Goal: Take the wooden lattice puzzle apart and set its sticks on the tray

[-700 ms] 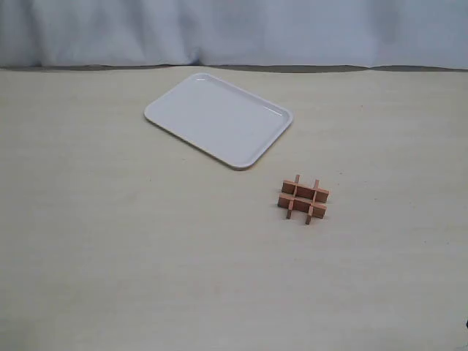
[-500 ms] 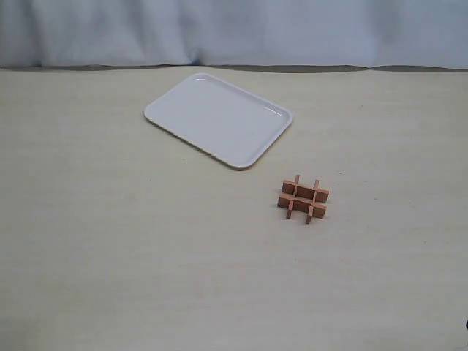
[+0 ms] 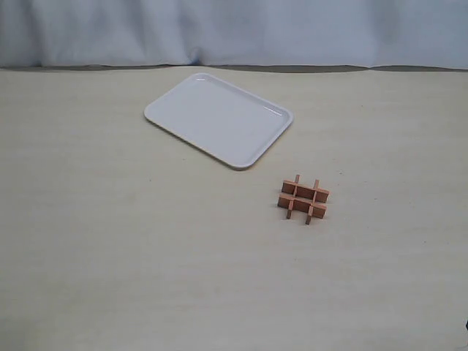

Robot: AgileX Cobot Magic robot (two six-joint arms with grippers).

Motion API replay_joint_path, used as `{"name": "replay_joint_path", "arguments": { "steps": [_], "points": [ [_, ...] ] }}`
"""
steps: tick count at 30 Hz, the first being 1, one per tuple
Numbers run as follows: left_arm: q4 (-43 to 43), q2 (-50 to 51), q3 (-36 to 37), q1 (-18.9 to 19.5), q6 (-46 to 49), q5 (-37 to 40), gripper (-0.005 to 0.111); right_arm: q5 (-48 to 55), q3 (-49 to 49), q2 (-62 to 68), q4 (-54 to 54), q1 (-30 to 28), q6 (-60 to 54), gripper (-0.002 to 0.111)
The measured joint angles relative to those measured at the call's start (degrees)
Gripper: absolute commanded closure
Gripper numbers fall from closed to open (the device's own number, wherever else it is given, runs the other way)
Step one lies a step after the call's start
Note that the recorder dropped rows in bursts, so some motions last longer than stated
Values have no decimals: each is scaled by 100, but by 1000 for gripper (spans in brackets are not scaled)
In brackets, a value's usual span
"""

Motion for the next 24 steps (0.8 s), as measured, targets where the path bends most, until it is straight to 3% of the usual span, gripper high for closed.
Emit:
{"name": "replay_joint_path", "arguments": {
  "steps": [2,8,16,24],
  "points": [
    [0,0,0,0,0,0,107,-43,0,0,-15,0,0,104],
    [0,0,0,0,0,0,107,-1486,0,0,83,0,11,104],
    [0,0,0,0,0,0,107,-3699,0,-10,1962,0,1223,104],
    [0,0,0,0,0,0,107,-4495,-50,36,2466,0,2072,104]
  ]
}}
